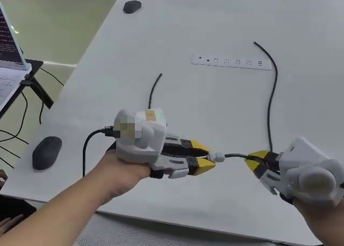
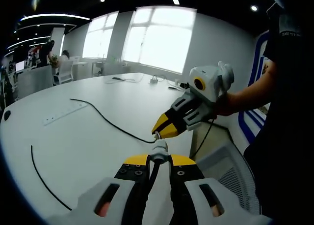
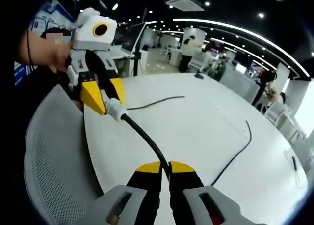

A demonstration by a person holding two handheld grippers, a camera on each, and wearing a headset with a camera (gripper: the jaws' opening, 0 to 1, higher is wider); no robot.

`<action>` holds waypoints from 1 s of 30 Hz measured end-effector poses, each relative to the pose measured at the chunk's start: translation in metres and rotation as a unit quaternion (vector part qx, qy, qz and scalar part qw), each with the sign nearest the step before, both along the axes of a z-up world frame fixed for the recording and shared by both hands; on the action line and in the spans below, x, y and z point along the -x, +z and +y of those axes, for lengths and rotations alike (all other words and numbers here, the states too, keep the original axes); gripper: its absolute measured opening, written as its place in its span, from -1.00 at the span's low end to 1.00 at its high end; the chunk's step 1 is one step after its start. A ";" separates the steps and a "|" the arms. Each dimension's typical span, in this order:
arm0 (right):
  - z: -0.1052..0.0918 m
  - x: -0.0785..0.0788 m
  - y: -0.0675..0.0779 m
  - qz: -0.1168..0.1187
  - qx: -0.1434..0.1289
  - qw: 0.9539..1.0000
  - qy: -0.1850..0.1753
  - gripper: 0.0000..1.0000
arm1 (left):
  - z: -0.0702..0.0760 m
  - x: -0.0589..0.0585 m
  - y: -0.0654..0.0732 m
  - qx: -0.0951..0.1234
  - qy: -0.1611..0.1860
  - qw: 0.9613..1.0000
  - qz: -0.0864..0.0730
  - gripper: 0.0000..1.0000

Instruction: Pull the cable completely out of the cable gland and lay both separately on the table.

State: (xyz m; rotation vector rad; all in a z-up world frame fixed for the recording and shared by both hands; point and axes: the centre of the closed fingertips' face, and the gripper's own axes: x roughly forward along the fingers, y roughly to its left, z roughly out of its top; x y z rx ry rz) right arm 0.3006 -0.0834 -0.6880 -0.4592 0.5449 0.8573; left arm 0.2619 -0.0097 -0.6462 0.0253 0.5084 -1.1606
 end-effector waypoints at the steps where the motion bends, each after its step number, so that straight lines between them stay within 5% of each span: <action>1: -0.002 -0.001 -0.002 0.001 0.000 1.000 -0.004 -1.00 | 0.000 0.000 0.000 0.000 0.000 1.000 0.000 -0.70; 5: -0.015 -0.005 -0.011 0.037 -0.033 0.997 -0.064 -1.00 | 0.002 0.004 -0.001 -0.002 0.000 1.000 0.000 -0.70; 9: -0.029 -0.007 -0.024 0.082 -0.075 0.984 -0.141 -1.00 | 0.004 0.005 -0.001 -0.002 0.002 1.000 -0.003 -0.70; 12: -0.036 -0.004 -0.033 0.121 -0.111 0.967 -0.195 -1.00 | 0.005 0.005 -0.004 -0.007 0.009 1.000 -0.006 -0.70; 24: -0.032 0.005 -0.031 0.091 -0.082 0.979 -0.164 -0.96 | 0.014 0.003 -0.004 -0.005 0.013 1.000 0.002 -0.70; 27: -0.030 0.008 -0.032 0.077 -0.052 0.987 -0.135 -0.95 | 0.015 0.004 -0.004 -0.006 0.010 1.000 0.005 -0.70; 30: -0.026 0.007 -0.025 0.020 0.026 0.996 -0.077 -0.94 | 0.021 0.000 -0.005 -0.008 0.018 1.000 0.005 -0.70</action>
